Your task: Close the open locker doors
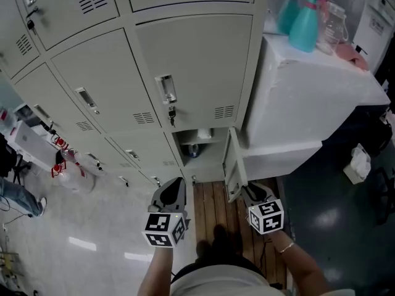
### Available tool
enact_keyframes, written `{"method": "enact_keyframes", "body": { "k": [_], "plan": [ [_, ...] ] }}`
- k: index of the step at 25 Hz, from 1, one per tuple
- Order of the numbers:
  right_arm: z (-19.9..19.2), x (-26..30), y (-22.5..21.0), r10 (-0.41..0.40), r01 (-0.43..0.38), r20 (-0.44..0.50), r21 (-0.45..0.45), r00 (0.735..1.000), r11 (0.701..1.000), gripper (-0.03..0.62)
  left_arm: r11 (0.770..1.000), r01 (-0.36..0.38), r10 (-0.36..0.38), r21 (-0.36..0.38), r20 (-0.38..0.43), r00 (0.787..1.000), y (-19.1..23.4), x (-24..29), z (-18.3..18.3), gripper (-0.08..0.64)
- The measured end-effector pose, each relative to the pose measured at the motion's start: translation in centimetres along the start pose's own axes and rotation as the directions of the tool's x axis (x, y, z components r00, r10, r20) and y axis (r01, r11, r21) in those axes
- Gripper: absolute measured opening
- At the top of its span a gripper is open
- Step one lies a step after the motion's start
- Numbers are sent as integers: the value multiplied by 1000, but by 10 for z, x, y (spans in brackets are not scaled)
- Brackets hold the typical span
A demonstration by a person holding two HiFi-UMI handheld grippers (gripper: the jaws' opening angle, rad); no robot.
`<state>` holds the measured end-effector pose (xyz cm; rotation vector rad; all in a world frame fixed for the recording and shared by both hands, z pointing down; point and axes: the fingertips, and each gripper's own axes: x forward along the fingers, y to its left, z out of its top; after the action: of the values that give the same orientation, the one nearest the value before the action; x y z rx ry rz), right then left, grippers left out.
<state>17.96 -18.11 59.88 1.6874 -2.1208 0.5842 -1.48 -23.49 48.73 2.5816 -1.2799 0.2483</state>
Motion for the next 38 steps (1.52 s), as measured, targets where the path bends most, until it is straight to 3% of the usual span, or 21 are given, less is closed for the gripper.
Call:
{"method": "enact_keyframes", "body": {
  "k": [10,23,38],
  "plan": [
    [14,28,57,106,-108,-19,-78,994,991,104,994,-101,102,-40,10,995,39,-41,-5,20],
    [43,84,116,229,-230,-24,-160,973,960,92,961,-260,263,-92,18,965,88,-74,-9,20],
    [73,143,147,291,-294,-51,-249,955,923,89,925,-364,368,-111,21,930,125,-72,0,20]
  ]
}}
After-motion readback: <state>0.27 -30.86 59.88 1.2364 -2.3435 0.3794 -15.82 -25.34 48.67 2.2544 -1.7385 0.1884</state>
